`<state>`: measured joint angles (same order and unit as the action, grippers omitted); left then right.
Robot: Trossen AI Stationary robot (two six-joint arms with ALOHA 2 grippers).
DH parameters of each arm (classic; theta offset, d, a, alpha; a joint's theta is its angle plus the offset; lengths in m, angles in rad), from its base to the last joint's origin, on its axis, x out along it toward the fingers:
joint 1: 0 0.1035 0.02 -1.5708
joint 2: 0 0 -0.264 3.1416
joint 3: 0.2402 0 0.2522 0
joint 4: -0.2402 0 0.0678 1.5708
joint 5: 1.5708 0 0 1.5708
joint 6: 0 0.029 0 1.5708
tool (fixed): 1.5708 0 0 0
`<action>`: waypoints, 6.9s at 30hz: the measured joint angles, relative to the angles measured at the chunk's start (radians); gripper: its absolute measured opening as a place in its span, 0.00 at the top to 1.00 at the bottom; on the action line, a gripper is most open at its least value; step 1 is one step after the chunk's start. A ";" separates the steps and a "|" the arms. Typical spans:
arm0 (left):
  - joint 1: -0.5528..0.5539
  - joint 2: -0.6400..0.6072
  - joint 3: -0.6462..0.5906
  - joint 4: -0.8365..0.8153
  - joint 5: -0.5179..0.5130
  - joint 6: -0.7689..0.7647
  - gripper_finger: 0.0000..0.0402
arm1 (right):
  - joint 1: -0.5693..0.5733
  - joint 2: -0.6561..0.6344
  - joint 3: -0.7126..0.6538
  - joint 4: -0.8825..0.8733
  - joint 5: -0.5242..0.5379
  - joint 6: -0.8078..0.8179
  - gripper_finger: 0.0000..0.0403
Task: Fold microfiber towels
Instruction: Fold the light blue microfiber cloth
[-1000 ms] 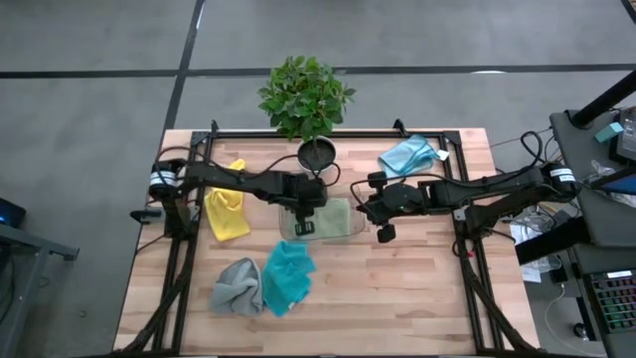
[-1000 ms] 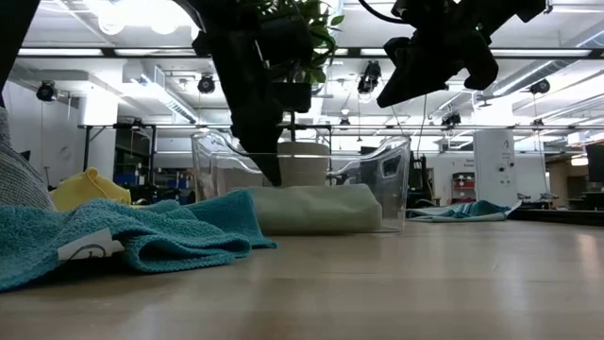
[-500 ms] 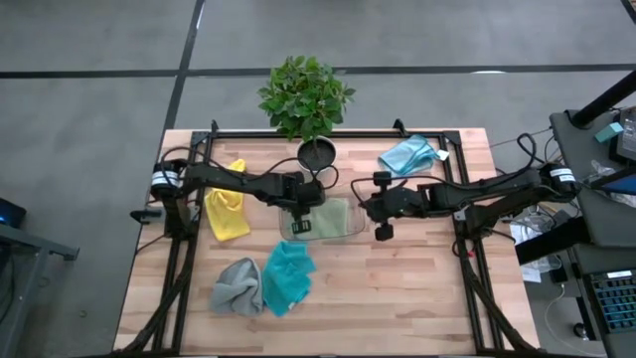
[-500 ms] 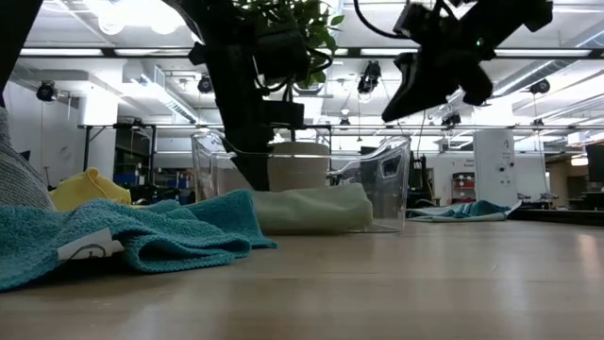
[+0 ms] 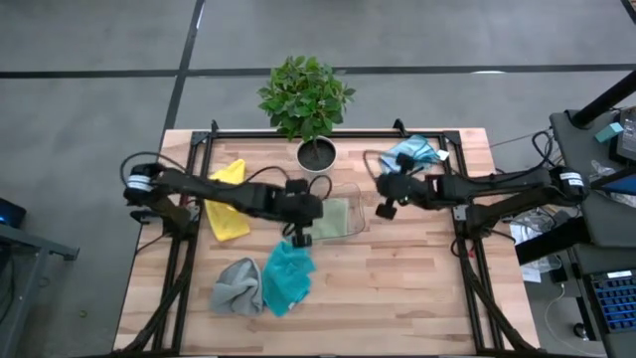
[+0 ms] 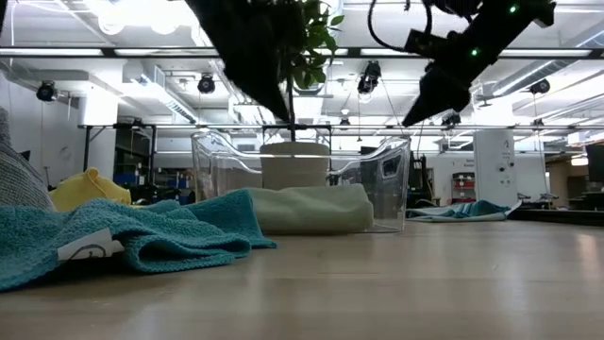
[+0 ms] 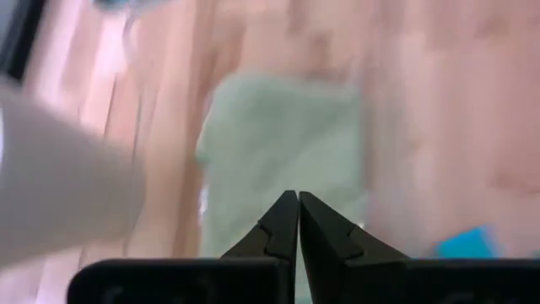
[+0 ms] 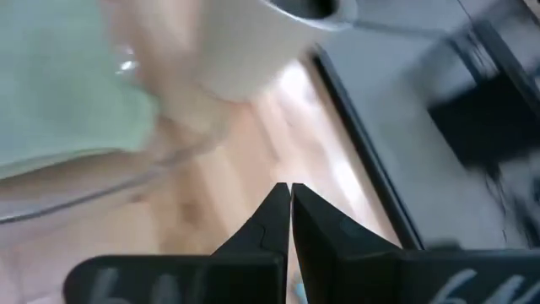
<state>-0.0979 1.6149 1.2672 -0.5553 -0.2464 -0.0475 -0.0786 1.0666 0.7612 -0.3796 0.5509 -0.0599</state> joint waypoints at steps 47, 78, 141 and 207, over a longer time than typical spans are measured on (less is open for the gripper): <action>-0.321 -0.039 -0.113 0.360 -0.159 -0.042 1.00 | -0.796 0.395 -0.031 0.061 -0.619 0.286 0.79; -0.203 -0.036 -0.113 0.578 -0.338 0.091 0.96 | -0.256 -0.526 -0.016 0.171 -0.684 0.382 0.98; -0.257 -0.013 -0.113 0.733 -0.257 0.151 0.61 | 0.495 -0.029 -0.022 -0.212 -0.550 0.634 0.57; -0.274 0.008 -0.110 0.986 -0.389 0.027 0.61 | 0.510 0.262 0.623 -0.230 -0.100 0.286 0.98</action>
<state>-0.3721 1.6230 1.1568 0.4312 -0.6352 -0.0209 0.4316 1.3289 1.3838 -0.6100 0.4505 0.2264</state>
